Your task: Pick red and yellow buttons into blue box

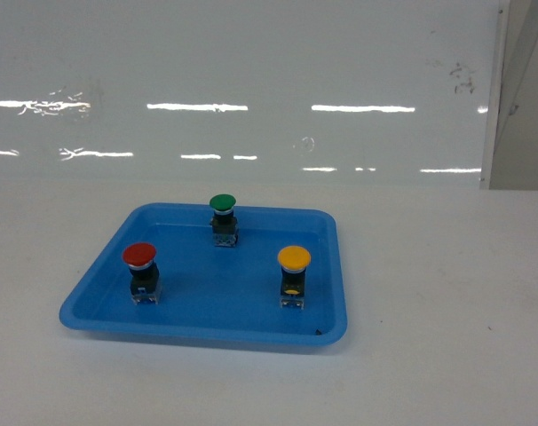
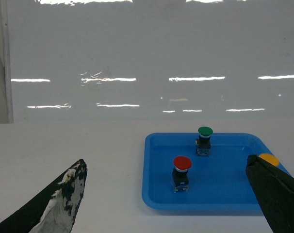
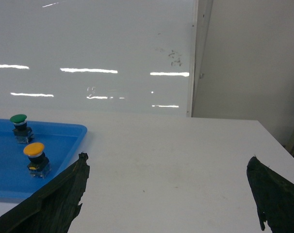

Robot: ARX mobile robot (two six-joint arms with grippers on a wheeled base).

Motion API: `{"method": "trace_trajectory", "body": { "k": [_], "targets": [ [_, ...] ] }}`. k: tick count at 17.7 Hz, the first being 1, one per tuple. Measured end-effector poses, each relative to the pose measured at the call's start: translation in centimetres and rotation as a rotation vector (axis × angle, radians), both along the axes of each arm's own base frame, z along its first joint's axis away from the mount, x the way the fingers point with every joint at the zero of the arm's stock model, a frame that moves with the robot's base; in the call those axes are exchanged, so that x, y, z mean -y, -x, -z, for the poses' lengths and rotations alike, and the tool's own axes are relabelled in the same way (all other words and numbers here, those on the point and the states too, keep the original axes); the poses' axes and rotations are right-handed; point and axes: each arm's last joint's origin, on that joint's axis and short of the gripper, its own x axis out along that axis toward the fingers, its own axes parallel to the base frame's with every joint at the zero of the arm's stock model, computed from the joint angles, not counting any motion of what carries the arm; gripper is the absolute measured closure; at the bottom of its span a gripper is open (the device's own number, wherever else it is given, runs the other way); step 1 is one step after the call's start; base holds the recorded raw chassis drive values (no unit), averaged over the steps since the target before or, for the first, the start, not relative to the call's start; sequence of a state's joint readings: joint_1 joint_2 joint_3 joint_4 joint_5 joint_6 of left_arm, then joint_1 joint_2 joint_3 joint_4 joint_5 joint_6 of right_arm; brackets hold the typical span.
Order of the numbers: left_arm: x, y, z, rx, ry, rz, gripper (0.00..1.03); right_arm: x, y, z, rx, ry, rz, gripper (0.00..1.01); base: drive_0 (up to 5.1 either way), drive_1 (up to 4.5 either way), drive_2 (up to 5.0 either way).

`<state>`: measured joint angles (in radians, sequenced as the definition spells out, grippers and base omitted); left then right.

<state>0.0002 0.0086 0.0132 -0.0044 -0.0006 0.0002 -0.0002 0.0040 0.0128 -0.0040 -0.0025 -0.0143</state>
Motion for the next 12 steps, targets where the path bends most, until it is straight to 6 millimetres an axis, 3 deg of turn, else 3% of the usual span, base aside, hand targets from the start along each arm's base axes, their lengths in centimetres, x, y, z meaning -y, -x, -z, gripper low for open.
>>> {"method": "trace_trajectory", "body": {
  "k": [3,6,12],
  "targets": [
    [0.0,0.0,-0.1,0.012,-0.008,-0.001,0.05,-0.1,-0.1,-0.3,0.028,0.0,0.002,0.03,0.0,0.0,0.0],
    [-0.3,-1.7,-1.0,0.067,-0.01,-0.008,0.05,-0.5,-2.4,-0.6,0.008,0.0,-0.024,0.03,0.0,0.0,0.0],
    [0.2,-3.5,-1.8,0.046,-0.02,0.043,0.05,-0.9,-4.1,-1.6,-0.005,0.0,-0.048,0.03,0.0,0.0,0.0]
  ]
}}
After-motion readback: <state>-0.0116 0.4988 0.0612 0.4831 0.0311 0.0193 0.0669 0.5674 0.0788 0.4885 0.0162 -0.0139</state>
